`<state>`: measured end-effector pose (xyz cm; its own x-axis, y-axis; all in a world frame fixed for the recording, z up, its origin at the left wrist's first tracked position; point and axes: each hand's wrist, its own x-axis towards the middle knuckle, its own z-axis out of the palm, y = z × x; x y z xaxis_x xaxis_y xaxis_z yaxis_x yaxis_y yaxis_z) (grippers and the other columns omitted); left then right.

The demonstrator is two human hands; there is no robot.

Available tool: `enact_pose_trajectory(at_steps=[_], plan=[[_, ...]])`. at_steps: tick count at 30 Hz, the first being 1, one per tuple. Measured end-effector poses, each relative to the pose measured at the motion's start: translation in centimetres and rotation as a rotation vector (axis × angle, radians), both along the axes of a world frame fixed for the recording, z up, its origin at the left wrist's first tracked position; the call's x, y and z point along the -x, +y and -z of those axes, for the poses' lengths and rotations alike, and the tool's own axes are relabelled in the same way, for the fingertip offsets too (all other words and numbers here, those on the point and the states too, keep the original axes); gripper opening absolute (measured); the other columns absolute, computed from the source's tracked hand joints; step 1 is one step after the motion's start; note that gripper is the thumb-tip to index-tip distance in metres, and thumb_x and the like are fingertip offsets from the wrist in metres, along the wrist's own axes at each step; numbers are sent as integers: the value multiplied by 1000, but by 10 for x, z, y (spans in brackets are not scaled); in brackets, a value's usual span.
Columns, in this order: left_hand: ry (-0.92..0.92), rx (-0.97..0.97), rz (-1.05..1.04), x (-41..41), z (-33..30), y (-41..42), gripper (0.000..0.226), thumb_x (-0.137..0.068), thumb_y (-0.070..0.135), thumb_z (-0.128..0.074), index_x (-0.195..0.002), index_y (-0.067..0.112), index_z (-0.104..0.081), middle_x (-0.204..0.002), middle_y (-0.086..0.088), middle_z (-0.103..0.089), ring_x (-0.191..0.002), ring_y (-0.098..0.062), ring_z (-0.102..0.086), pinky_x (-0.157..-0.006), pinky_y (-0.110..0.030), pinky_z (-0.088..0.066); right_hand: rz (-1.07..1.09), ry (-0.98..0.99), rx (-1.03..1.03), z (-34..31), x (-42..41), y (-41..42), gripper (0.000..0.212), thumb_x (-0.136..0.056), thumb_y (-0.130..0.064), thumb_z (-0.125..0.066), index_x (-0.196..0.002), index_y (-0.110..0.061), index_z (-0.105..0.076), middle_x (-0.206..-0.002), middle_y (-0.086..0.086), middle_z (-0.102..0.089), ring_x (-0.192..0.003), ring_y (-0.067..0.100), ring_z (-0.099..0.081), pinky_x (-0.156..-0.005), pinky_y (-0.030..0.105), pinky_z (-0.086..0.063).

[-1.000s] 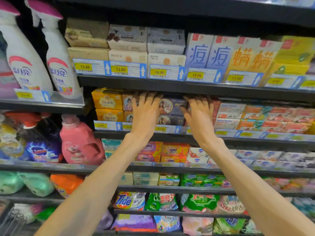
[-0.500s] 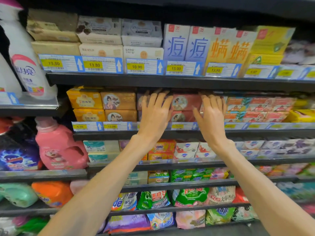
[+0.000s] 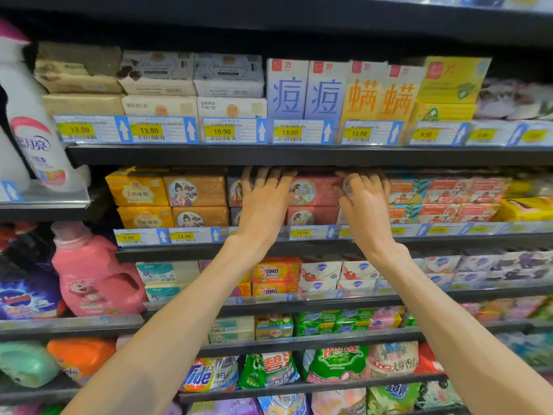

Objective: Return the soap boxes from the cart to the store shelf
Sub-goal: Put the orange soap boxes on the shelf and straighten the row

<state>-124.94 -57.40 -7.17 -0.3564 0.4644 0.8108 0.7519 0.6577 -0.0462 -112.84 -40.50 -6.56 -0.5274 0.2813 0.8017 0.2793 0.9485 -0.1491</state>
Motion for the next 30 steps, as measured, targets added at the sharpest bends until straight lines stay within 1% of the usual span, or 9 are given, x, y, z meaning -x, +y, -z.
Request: enact_pose_trajectory(at_steps=[3, 8, 12, 14, 17, 22, 24, 27, 30], plan=[[0, 7, 6, -1, -1, 1, 44, -88, 25, -74, -129, 15, -62, -126, -8, -67, -129, -33, -51, -116, -59, -30, 4, 1, 12, 1, 2, 5, 25, -94, -23, -62, -117, -13, -64, -106, 9, -70, -110, 31, -53, -112, 49, -30], [12, 6, 2, -5, -1, -1, 39, -85, 26, -78, -121, 14, -65, -118, -8, -70, -124, -34, -55, -112, -57, -34, -26, 23, 33, 2, 3, 5, 30, -97, -28, -58, -124, -17, -62, -117, 6, -68, -121, 28, -50, -116, 45, -24], [11, 13, 12, -8, -3, -4, 43, -88, 26, -76, -127, 15, -63, -121, -8, -69, -126, -33, -54, -114, -57, -33, -36, 20, 38, 3, 2, 3, 33, -98, -28, -56, -129, -18, -59, -121, 6, -66, -124, 29, -48, -116, 45, -24], [1, 8, 24, -10, -2, -6, 44, -91, 27, -72, -132, 15, -60, -126, -8, -67, -129, -32, -52, -115, -57, -31, -27, 12, 15, 5, 0, 1, 35, -97, -26, -56, -131, -17, -57, -120, 6, -66, -121, 29, -50, -115, 46, -26], [16, -6, 99, -19, 2, -10, 38, -97, 24, -63, -134, 16, -57, -135, -6, -59, -133, -30, -47, -117, -55, -29, 2, 21, 10, 10, -7, 0, 32, -95, -23, -61, -124, -11, -59, -116, 10, -64, -114, 33, -53, -112, 47, -31], [12, 50, 326, -42, 11, -1, 38, -99, 17, -55, -136, 16, -57, -139, -4, -56, -136, -27, -47, -119, -52, -25, 7, 18, 13, 21, -32, 2, 37, -97, -23, -62, -132, -14, -57, -135, 6, -57, -131, 25, -48, -117, 45, -30], [-5, 75, 370, -51, 13, 9, 39, -98, 18, -55, -137, 16, -56, -140, -4, -56, -137, -26, -47, -118, -52, -26, 19, -7, 22, 24, -47, 5, 38, -97, -25, -63, -134, -15, -57, -141, 3, -55, -135, 23, -47, -116, 46, -30], [-50, 112, 416, -64, 13, 24, 43, -96, 22, -57, -139, 16, -54, -139, -3, -56, -138, -26, -46, -118, -52, -26, 48, -40, 40, 23, -71, 12, 36, -99, -28, -60, -133, -15, -58, -141, 1, -55, -136, 21, -46, -114, 46, -31], [-61, 117, 417, -71, 12, 38, 42, -94, 22, -60, -136, 17, -55, -139, -2, -55, -136, -26, -47, -118, -51, -26, 97, -66, 84, 25, -93, 23, 36, -100, -32, -53, -133, -17, -57, -140, -1, -55, -136, 20, -46, -118, 43, -26]])
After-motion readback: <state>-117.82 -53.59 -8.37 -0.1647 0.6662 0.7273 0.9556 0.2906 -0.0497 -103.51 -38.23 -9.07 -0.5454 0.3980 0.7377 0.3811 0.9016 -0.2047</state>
